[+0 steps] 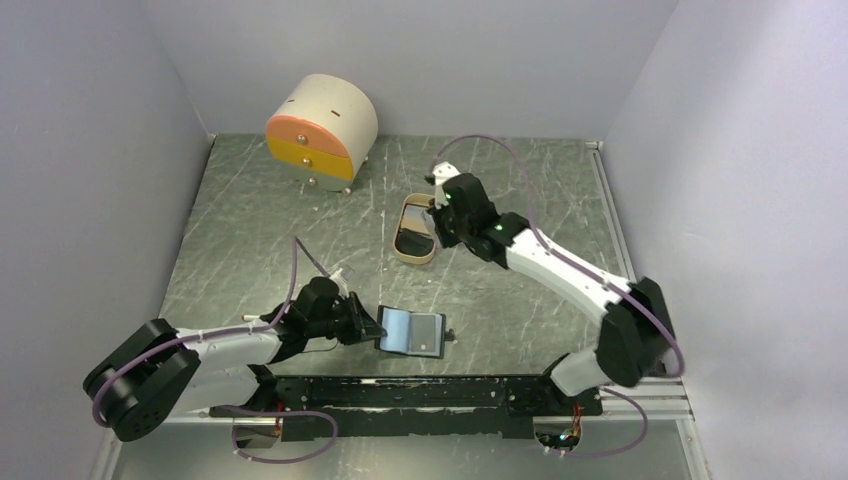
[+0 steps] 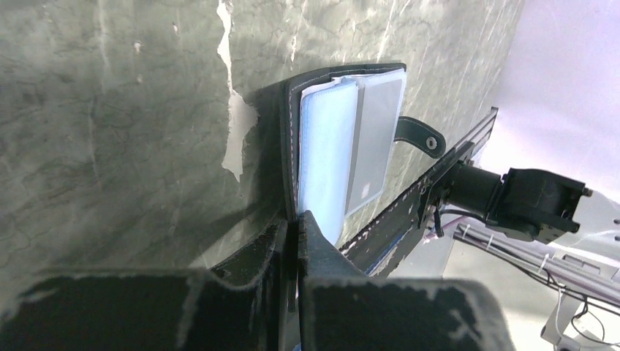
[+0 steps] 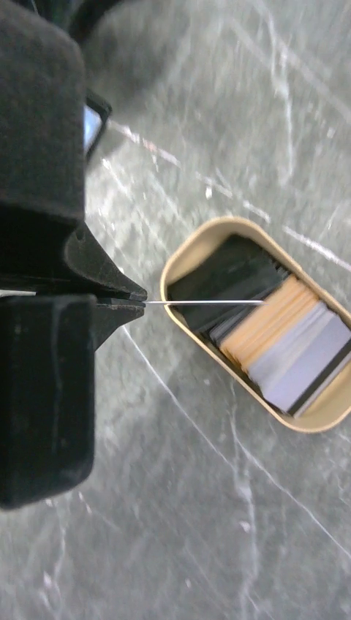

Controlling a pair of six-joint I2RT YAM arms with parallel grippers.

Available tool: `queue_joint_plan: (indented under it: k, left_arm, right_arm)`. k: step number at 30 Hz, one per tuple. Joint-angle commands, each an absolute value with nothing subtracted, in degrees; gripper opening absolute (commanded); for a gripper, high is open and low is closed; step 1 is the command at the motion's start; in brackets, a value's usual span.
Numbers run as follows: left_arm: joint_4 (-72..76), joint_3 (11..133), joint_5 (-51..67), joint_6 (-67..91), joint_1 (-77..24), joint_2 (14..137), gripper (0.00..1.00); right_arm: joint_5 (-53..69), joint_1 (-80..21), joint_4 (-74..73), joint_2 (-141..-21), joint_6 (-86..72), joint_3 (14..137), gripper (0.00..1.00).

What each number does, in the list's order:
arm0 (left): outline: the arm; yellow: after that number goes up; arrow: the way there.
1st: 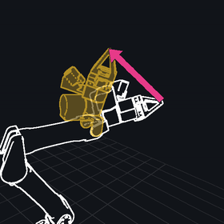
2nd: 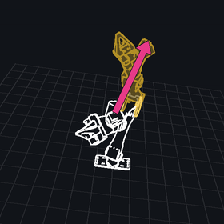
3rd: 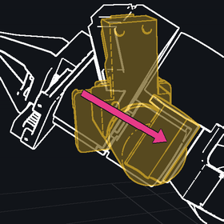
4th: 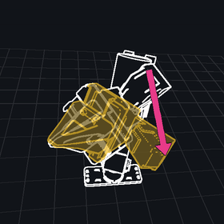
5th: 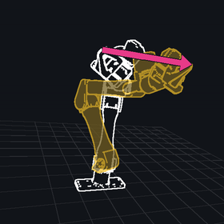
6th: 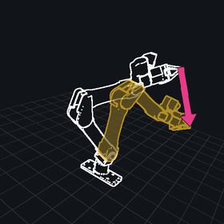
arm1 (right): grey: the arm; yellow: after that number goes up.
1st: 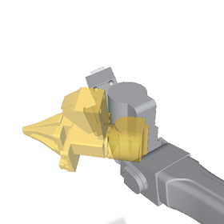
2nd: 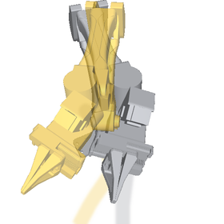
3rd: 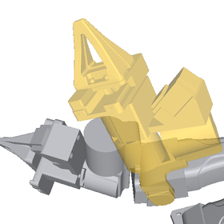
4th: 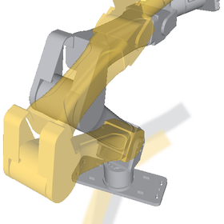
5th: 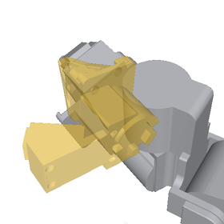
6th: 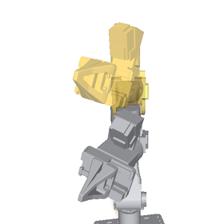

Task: Put the credit cards into the card holder
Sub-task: Insert the credit card into the card holder.

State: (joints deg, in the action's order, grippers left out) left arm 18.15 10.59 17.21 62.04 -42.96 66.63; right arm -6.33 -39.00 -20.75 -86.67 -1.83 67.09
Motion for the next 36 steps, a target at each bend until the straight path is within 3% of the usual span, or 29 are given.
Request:
queue_joint_plan:
  k: [1, 9, 13, 19, 22, 28, 36]
  left_arm:
    - [17.8, 9.4, 13.1, 65.3, -43.2, 65.3, 0.09]
    - [19.5, 9.9, 13.8, 66.5, -43.2, 68.9, 0.09]
    - [19.7, 9.0, 14.0, 67.1, -43.2, 68.5, 0.19]
    - [20.1, 7.5, 14.0, 67.7, -43.2, 65.7, 0.24]
    - [20.4, 6.6, 13.9, 67.9, -43.3, 64.9, 0.24]
    - [21.6, 6.0, 14.7, 68.0, -43.2, 66.0, 0.11]
    - [19.0, 7.1, 14.1, 66.9, -43.2, 64.7, 0.11]
  right_arm:
    - [-2.1, -39.9, -13.2, -76.4, -15.8, 58.9, 0.0]
    - [6.3, -42.9, 0.4, -63.9, -37.5, 39.9, 0.0]
    - [5.9, -45.5, 5.7, -61.5, -45.3, 31.8, 0.0]
    - [4.0, -50.7, 13.5, -61.0, -56.0, 23.1, 0.0]
    - [1.7, -52.5, 14.2, -61.0, -58.3, 21.0, 0.0]
    - [-1.3, -54.3, 14.5, -59.2, -62.9, 16.8, 0.0]
    - [-0.1, -55.4, 17.7, -60.4, -64.6, 13.7, 0.0]
